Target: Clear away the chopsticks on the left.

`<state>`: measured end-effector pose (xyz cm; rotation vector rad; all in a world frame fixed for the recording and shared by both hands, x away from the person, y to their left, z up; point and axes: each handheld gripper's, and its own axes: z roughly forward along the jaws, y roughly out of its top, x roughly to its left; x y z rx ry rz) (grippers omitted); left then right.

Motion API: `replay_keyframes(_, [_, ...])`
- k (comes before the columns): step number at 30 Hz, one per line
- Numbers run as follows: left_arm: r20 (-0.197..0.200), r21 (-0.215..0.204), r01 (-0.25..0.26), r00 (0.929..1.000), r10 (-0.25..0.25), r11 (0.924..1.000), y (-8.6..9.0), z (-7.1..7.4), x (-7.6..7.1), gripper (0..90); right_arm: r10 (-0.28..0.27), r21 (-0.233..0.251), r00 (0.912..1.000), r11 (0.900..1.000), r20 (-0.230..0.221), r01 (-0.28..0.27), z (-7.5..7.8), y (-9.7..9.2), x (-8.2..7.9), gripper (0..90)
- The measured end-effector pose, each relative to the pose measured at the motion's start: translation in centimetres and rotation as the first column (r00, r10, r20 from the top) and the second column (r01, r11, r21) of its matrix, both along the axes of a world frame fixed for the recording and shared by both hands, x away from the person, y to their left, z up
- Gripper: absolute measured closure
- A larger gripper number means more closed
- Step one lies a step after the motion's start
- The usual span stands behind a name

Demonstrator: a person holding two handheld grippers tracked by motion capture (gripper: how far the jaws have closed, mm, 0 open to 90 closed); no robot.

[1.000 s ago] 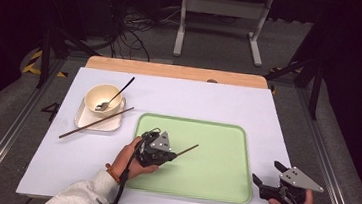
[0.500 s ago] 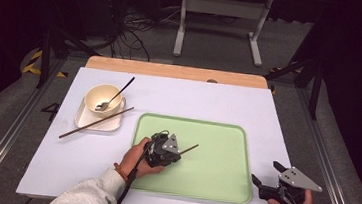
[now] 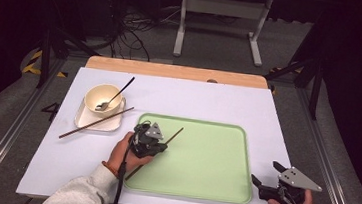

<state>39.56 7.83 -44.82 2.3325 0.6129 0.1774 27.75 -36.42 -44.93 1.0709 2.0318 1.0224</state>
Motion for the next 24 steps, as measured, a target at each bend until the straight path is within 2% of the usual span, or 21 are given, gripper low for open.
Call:
replay_keyframes(6, [-0.014,0.018,-0.017,0.9998,0.017,0.9997,1.5,-0.3,0.1,90.0,0.003,0.004,1.0000,1.0000,-0.003,-0.003,0.0,0.0,0.0,12.5])
replay_keyframes(8, [-0.001,0.034,-0.018,0.9998,0.018,0.9993,1.8,-0.2,0.1,90.0,0.004,0.001,1.0000,1.0000,-0.005,-0.004,0.0,0.0,0.0,12.5])
replay_keyframes(13, [-0.020,0.011,-0.038,0.9991,0.038,0.9992,3.3,-0.3,0.0,90.0,0.001,0.003,1.0000,1.0000,-0.007,-0.001,-0.1,0.0,0.1,12.5])
replay_keyframes(16, [-0.016,0.018,-0.048,0.9987,0.048,0.9987,4.2,-0.4,-0.4,90.0,0.002,0.001,0.9999,1.0000,-0.012,-0.002,-0.1,0.0,0.1,12.5])
replay_keyframes(19, [-0.042,-0.022,-0.049,0.9979,0.048,0.9985,5.3,-0.6,-0.7,90.0,0.004,0.000,0.9999,1.0000,-0.010,-0.004,-0.1,0.1,0.0,12.4])
replay_keyframes(21, [-0.038,-0.042,-0.045,0.9983,0.043,0.9981,5.6,-0.6,-0.9,89.9,0.002,0.001,0.9999,1.0000,-0.010,-0.002,-0.1,0.1,0.1,12.4])
replay_keyframes(23, [-0.033,-0.032,-0.034,0.9989,0.033,0.9989,5.6,-0.6,-1.2,89.9,0.001,0.001,0.9999,1.0000,-0.012,-0.001,-0.1,0.1,0.1,12.4])
replay_keyframes(24, [-0.018,-0.028,-0.032,0.9993,0.031,0.9991,5.5,-0.6,-1.3,89.8,0.002,-0.001,0.9999,1.0000,-0.013,-0.002,-0.1,0.1,0.1,12.4])
